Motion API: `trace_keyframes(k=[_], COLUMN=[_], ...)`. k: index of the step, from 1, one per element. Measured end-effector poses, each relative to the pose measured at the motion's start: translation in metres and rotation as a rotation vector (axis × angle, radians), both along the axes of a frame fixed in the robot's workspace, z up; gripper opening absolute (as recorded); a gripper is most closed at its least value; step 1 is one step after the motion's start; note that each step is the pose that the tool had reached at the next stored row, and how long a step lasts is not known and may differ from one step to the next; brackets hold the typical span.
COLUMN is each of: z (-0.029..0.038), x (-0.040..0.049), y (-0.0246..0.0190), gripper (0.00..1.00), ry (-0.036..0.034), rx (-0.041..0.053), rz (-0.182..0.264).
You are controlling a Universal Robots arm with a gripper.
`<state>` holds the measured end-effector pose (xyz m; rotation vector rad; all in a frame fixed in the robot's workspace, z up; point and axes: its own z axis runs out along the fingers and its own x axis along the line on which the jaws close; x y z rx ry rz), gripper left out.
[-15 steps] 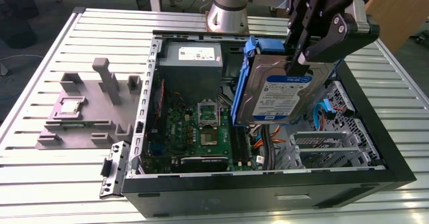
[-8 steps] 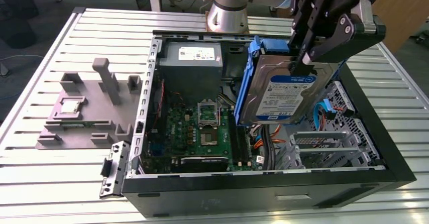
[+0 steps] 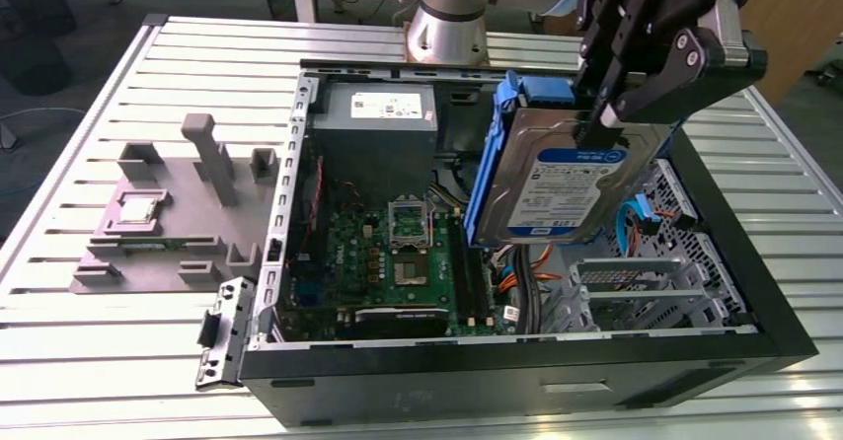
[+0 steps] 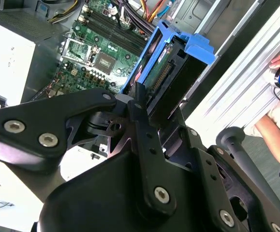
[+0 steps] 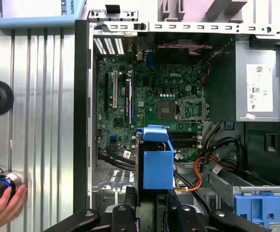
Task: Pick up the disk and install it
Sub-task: 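Insert the disk into the insertion slot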
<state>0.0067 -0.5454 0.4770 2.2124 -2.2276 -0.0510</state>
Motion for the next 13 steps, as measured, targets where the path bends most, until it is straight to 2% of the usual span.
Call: trace_keyframes(k=[13], z=[0.0], x=[0.0019], y=[0.0], gripper=[0.35], ry=[0.0], rx=[0.0], rz=[0.0])
